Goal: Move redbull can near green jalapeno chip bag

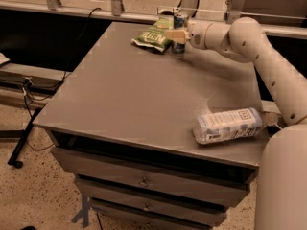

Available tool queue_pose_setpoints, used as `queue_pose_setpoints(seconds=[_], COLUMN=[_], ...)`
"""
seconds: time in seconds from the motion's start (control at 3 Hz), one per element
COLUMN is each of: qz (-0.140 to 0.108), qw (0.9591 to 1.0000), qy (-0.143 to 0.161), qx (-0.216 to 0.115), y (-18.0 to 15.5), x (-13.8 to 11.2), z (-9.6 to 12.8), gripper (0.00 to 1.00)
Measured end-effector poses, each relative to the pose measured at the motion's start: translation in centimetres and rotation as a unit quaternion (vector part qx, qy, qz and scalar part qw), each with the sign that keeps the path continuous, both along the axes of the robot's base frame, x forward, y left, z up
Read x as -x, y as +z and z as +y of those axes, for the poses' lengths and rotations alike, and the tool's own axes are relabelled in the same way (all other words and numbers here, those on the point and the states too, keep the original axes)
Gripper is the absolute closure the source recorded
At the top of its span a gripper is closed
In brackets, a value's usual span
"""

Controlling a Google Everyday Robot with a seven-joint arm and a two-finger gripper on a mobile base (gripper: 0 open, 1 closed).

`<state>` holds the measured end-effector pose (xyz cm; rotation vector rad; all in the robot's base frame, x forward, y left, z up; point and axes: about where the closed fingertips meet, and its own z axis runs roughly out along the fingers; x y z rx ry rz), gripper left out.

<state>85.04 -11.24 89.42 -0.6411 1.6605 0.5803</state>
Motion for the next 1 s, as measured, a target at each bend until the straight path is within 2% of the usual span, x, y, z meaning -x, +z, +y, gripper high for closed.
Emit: queue_pose_setpoints(seconds=[0.33,0.67,1.0], qz=[0.004,0.0,-0.014], qw=[1.0,1.0,0.9987], qy=[0.002,0.004,0.008], qx=[-0.005,-0.001,0.048], y=[-0.4,0.6,3.8], x=[0.0,1.8,7.2], z=[0.2,-1.2,-5.2], gripper=[0.0,0.0,0.0])
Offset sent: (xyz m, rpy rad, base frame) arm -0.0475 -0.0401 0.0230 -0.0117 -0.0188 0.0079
